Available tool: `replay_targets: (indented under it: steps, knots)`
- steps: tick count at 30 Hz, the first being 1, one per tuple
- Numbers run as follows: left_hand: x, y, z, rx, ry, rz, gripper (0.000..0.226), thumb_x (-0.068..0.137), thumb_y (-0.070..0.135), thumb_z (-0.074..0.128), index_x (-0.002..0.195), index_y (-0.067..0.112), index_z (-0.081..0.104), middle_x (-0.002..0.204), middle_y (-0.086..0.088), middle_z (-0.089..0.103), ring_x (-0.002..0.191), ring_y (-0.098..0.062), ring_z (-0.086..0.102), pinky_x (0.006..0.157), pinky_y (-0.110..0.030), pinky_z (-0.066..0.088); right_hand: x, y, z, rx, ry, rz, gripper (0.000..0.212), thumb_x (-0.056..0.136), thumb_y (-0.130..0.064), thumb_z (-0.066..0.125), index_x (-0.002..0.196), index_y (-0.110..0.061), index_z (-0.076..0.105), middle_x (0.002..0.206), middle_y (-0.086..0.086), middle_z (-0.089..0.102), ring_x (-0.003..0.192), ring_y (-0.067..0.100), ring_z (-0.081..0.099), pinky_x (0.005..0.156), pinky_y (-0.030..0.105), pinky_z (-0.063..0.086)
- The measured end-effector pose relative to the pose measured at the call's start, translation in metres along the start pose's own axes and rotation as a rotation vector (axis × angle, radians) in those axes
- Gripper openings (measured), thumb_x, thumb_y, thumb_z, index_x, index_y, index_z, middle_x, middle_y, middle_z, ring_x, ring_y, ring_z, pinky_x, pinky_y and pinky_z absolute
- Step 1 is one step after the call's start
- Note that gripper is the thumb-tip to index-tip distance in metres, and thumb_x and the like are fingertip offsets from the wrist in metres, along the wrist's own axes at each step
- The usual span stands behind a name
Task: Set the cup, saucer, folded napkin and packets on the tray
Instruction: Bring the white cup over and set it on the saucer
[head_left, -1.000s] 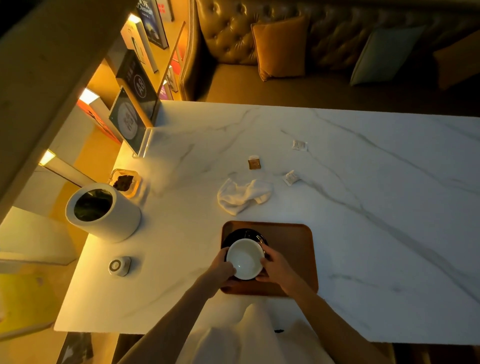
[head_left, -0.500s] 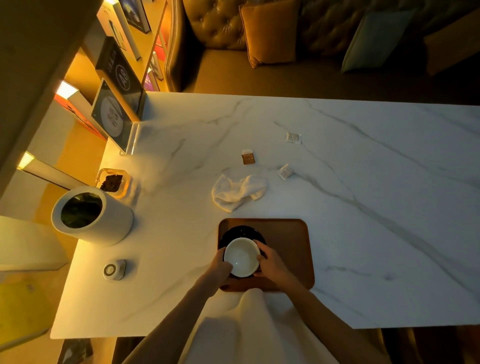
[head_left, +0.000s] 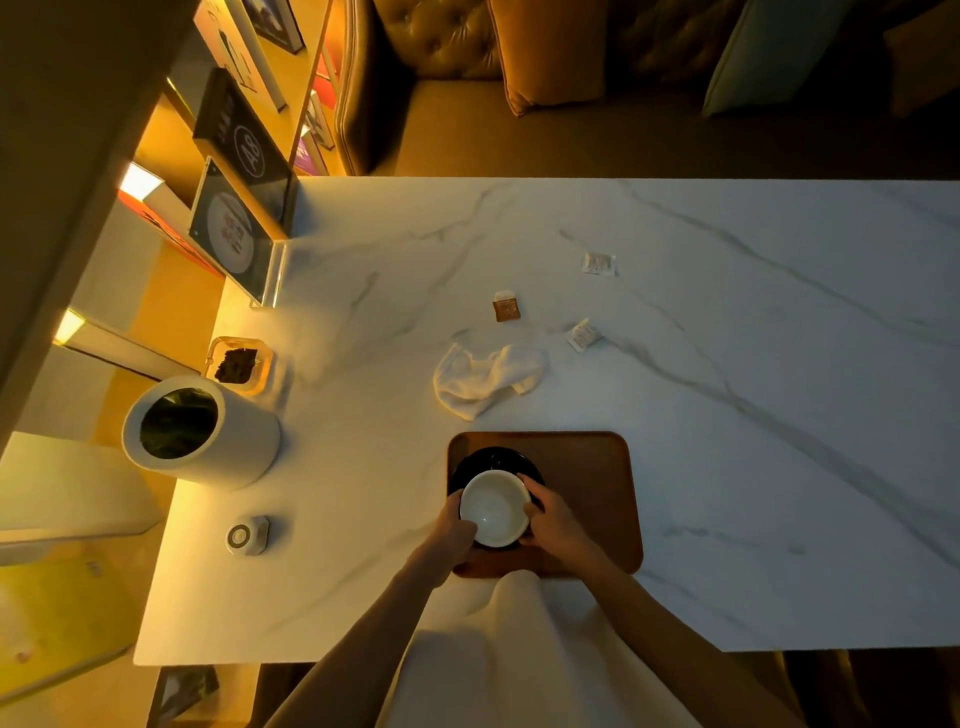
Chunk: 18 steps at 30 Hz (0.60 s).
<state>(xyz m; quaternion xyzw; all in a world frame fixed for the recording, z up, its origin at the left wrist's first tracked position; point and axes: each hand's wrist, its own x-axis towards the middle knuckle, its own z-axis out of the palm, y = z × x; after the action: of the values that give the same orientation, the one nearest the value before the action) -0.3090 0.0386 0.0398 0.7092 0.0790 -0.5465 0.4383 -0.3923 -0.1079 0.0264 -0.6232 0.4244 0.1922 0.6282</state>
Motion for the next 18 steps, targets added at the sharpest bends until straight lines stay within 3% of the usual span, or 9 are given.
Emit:
replay_targets:
  steps: [5,11,14,18]
  knots:
    - [0.002,-0.001,0.002,-0.002,0.000,0.027,0.063,0.084,-0.008,0.045,0.142,0.014,0.033,0.135,-0.014,0.043,0.126,-0.033,0.044,0.102,-0.056,0.048,0.000,0.001,-0.003,0.002,-0.001,-0.006,0.050,0.099,-0.010,0.041,0.145,-0.029,0.035,0.143,0.008,0.039,0.128,0.031,0.042,0.093,0.048,0.054]
    - [0.003,-0.001,0.004,0.002,0.020,0.021,0.062,0.085,-0.006,0.045,0.142,0.017,0.033,0.133,-0.012,0.043,0.127,-0.034,0.044,0.102,-0.056,0.047,0.002,0.005,-0.004,0.039,-0.001,0.030,0.046,0.100,-0.017,0.041,0.145,-0.027,0.036,0.135,0.007,0.044,0.113,0.021,0.045,0.083,0.038,0.056]
    - [0.006,-0.003,0.005,-0.010,0.034,0.016,0.061,0.085,-0.007,0.046,0.141,0.017,0.036,0.129,-0.011,0.046,0.123,-0.032,0.046,0.101,-0.055,0.049,0.001,0.010,-0.003,0.002,-0.009,0.043,0.043,0.102,-0.024,0.038,0.144,-0.025,0.036,0.125,0.003,0.048,0.110,0.019,0.048,0.092,0.042,0.053]
    - [0.009,-0.006,0.007,-0.007,0.047,0.002,0.060,0.089,-0.003,0.047,0.143,0.017,0.033,0.129,-0.009,0.046,0.120,-0.028,0.048,0.100,-0.051,0.051,-0.001,0.014,0.000,-0.083,0.006,-0.008,0.042,0.103,-0.028,0.033,0.144,-0.025,0.036,0.139,0.007,0.048,0.123,0.021,0.047,0.106,0.045,0.044]
